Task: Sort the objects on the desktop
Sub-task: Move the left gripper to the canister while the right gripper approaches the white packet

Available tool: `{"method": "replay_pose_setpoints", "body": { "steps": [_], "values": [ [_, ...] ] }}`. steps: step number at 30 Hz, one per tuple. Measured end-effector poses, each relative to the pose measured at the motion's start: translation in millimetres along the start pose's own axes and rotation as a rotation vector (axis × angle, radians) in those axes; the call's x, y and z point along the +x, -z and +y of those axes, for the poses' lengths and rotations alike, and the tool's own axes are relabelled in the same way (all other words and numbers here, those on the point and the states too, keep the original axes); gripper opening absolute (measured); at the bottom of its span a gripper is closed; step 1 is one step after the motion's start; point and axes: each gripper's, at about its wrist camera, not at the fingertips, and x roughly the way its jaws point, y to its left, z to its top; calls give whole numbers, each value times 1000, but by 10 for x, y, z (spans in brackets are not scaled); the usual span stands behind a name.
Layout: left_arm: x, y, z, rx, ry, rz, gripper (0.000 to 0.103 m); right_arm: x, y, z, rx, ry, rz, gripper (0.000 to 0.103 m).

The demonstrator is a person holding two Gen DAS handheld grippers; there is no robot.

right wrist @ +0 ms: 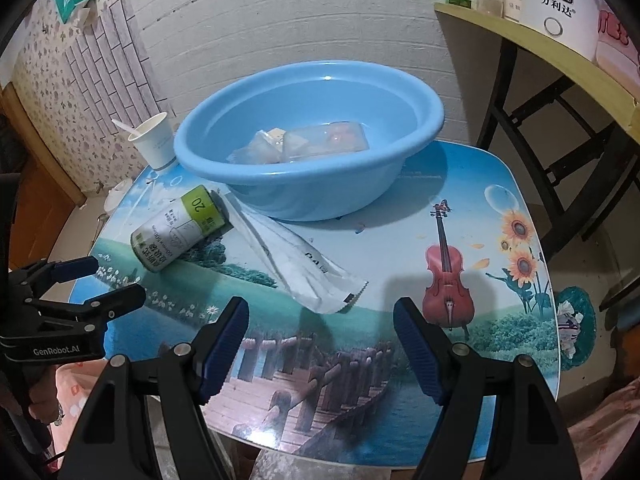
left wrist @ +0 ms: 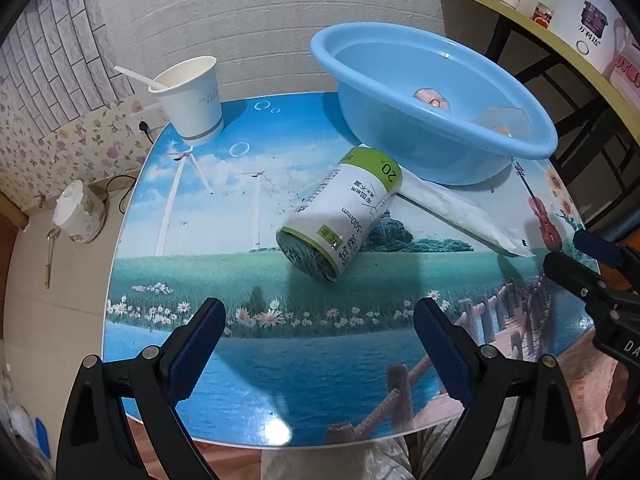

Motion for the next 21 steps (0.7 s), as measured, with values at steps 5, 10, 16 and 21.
{"method": "replay_pose_setpoints", "body": {
  "steps": [5,10,16,21],
  "values": [
    [57,-11,7,-1,0,1,95,53,-15,-26,0,-6,-3,77],
    [168,1,-10,8,-7,13,95,135,16,-27,-18,-12,0,77],
    [225,-39,8,6,-14,20,95,208,11,-98,-25,1,-3,77],
    [263,-89,60,-9,-23,19,95,243,-9,-167,-23,-12,-10,77]
  ]
}}
